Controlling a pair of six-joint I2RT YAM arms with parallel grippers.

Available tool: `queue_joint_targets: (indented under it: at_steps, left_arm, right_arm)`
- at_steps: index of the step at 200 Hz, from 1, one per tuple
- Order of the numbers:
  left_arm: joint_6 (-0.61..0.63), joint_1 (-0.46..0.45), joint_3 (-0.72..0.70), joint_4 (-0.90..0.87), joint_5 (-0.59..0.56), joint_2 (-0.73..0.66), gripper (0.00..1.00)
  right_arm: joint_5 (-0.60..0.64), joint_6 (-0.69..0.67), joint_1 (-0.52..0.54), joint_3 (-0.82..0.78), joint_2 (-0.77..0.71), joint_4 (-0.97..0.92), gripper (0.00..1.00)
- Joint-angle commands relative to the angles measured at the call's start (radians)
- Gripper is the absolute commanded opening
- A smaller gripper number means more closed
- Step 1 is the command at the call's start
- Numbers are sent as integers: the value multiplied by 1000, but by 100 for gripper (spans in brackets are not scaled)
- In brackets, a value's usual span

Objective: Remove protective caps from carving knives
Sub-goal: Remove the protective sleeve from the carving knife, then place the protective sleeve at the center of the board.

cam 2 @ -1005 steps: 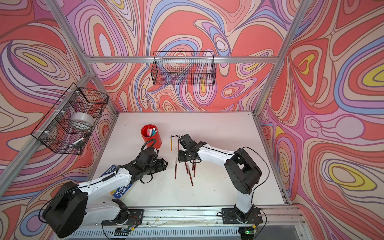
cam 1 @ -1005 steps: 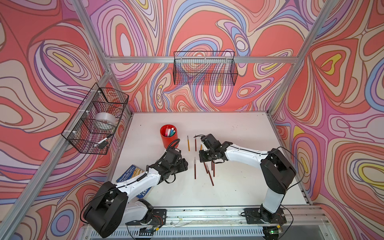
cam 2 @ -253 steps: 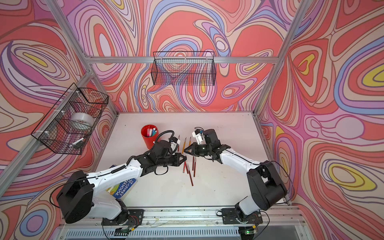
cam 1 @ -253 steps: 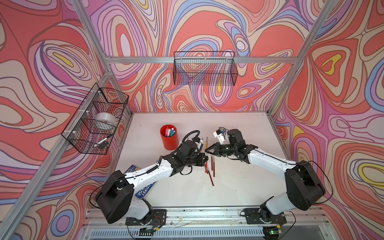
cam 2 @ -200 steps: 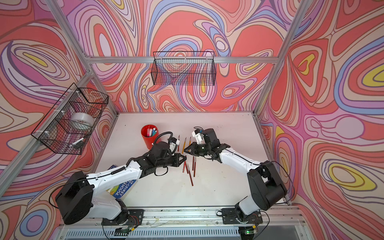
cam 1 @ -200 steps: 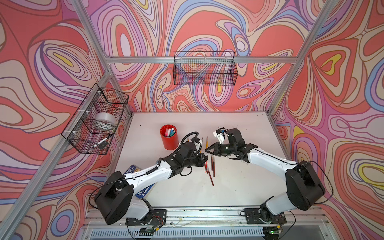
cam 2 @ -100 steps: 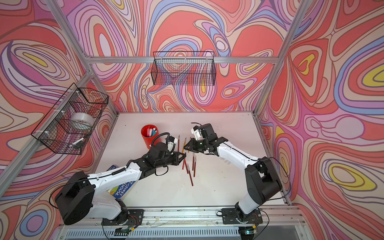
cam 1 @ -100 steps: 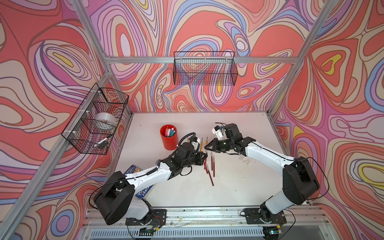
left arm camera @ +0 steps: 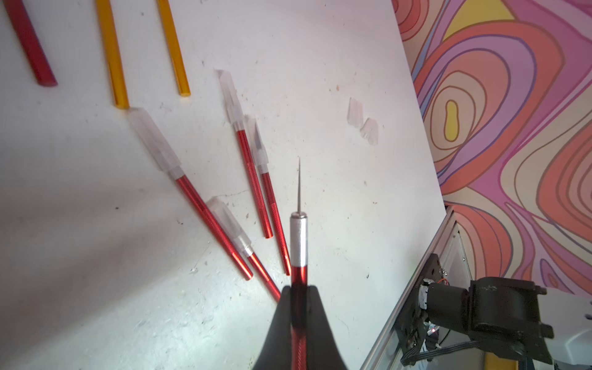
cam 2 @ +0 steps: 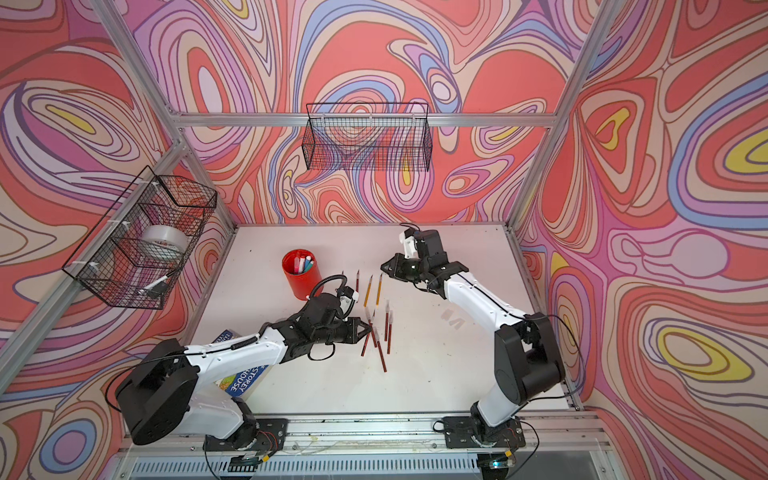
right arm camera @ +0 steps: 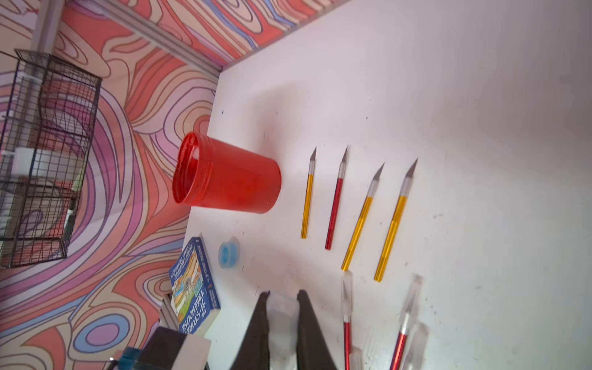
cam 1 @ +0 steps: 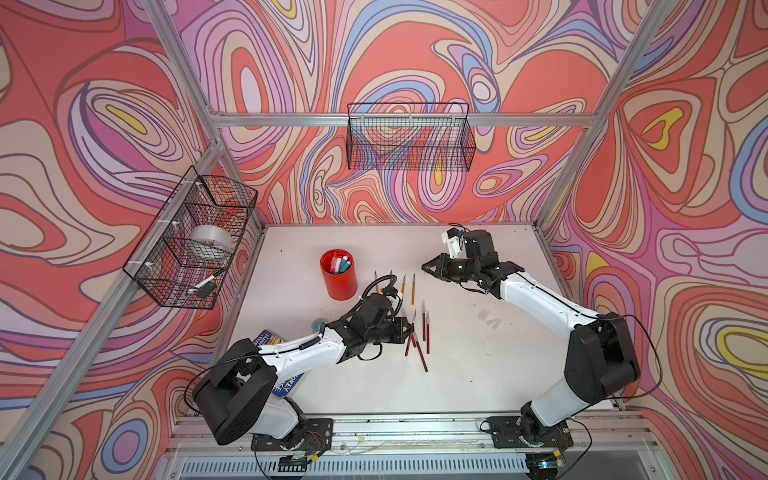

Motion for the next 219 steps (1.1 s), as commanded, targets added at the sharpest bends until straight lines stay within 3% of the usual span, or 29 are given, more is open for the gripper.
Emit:
queue_joint_targets:
  at_steps: [1,35,85,134,156,182,219]
  left_arm:
    - [-10,0,-1,-19,17,-1,0]
    - [-16,0,-4,-17,12,-4,0]
    - [35,0,46,-110,-58,-55,0]
    - [83,0,106,-210,-135,-77,0]
    - [90,1,116,-216,-139,-73,0]
    - [87,1,124,-213,-139,-59,0]
    - [86,2,136,-214,-131,-42,0]
  right_arm:
    - [18,-15,-9,33,28,26,0]
    - [68,-43,-27,58,37,-23,0]
    - [394,-142,-28,-28,-7,-213,0]
    - [668,-140,-49,-201,-93,-317,0]
    - [690,-132,-113,-255,-99,-360,0]
    - [627,-152,-196,-326,-106,-356,0]
    - [595,-154,-239,-359,-98,-341,0]
